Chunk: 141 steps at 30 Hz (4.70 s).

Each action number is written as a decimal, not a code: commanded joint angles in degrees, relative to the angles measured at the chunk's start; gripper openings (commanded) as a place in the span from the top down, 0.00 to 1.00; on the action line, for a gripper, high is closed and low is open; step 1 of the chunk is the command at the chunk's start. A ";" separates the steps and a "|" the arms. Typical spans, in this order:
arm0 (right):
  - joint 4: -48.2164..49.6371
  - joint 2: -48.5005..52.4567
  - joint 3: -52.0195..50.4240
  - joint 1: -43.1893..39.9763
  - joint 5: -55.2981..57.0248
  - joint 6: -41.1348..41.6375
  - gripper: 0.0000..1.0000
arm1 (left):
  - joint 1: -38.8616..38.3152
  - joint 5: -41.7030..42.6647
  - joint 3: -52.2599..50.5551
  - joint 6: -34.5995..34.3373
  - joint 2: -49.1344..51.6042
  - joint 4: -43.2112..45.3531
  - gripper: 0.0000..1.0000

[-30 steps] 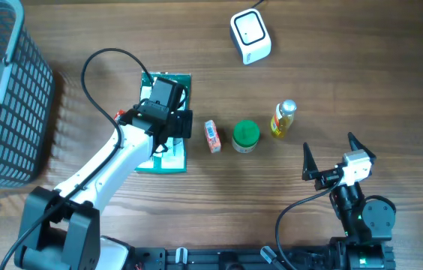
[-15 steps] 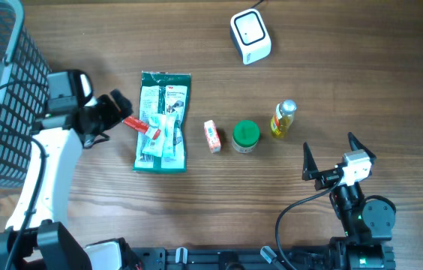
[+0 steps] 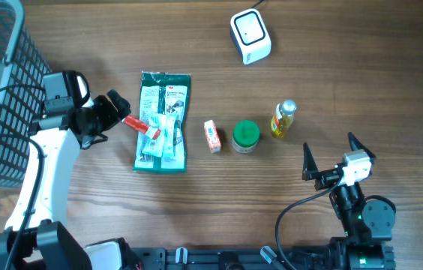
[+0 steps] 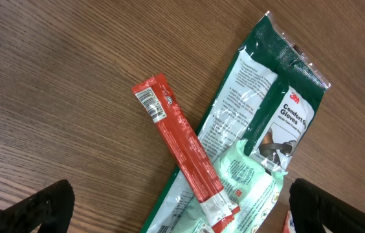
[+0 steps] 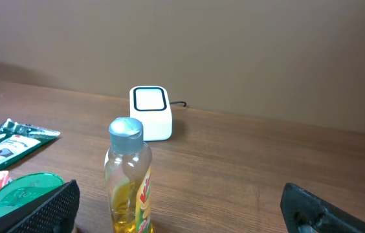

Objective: Scan the item barcode

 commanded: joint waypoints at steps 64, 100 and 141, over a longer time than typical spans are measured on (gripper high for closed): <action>-72.13 51.43 92.91 -0.39 -2.38 9.46 0.00 | 0.04 1.07 0.57 -0.74 -0.37 0.00 0.00; -72.00 99.65 89.18 15.02 8.07 13.57 0.15 | 0.04 1.07 0.57 -0.74 -0.37 0.00 0.00; -66.86 77.05 80.54 2.25 -43.76 4.87 0.79 | 0.04 1.07 0.57 -0.74 -0.37 0.00 0.00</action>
